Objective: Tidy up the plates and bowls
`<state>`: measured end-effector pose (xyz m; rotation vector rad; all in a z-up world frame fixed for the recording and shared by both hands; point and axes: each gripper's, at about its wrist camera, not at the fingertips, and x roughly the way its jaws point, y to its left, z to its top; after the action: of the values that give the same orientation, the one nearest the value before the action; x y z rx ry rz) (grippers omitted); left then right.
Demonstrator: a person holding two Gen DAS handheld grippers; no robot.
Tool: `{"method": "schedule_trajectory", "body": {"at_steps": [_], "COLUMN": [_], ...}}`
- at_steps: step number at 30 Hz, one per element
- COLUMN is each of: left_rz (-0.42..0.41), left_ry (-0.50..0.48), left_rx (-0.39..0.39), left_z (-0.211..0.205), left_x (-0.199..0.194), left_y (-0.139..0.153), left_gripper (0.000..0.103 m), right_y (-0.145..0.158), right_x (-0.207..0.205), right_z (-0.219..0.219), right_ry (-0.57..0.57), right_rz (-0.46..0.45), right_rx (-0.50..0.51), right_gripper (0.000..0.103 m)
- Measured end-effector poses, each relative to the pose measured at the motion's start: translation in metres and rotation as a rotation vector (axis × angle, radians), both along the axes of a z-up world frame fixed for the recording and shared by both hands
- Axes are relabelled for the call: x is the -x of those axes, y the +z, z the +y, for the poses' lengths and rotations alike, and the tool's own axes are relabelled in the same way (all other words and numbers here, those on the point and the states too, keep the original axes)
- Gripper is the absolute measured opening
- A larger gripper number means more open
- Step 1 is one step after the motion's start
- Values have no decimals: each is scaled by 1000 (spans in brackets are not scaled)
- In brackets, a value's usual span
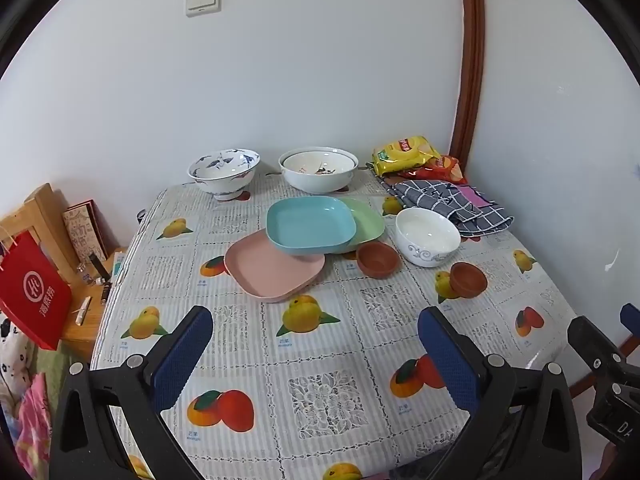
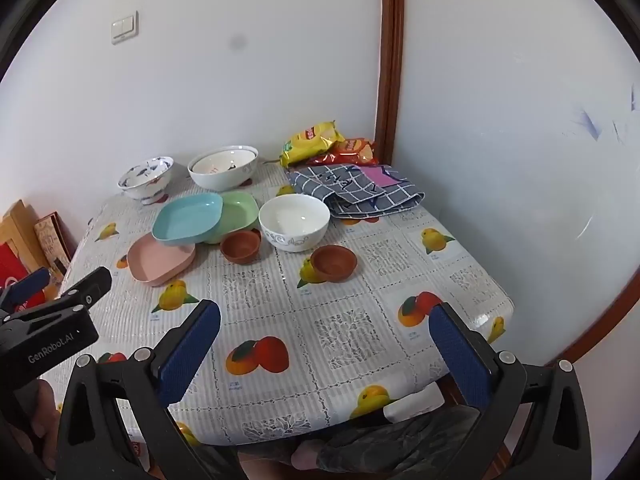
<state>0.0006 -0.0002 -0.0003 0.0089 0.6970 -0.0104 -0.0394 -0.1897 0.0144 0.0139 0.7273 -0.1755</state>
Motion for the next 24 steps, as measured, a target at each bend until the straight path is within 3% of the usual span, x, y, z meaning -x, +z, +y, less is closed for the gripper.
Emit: {"method": "schedule_trajectory", "body": {"at_steps": [24], "left_rz": [-25], "left_ry": [-6], "left_rx": [-10], "left_z": [-5], "left_x": [7], "left_y": [9], "left_gripper": [103], "right_y": [6], "right_x": [6], "right_z": [-2], "right_ry": [6], "right_rz": [-22], "right_rx": [4], "right_gripper": [103]}}
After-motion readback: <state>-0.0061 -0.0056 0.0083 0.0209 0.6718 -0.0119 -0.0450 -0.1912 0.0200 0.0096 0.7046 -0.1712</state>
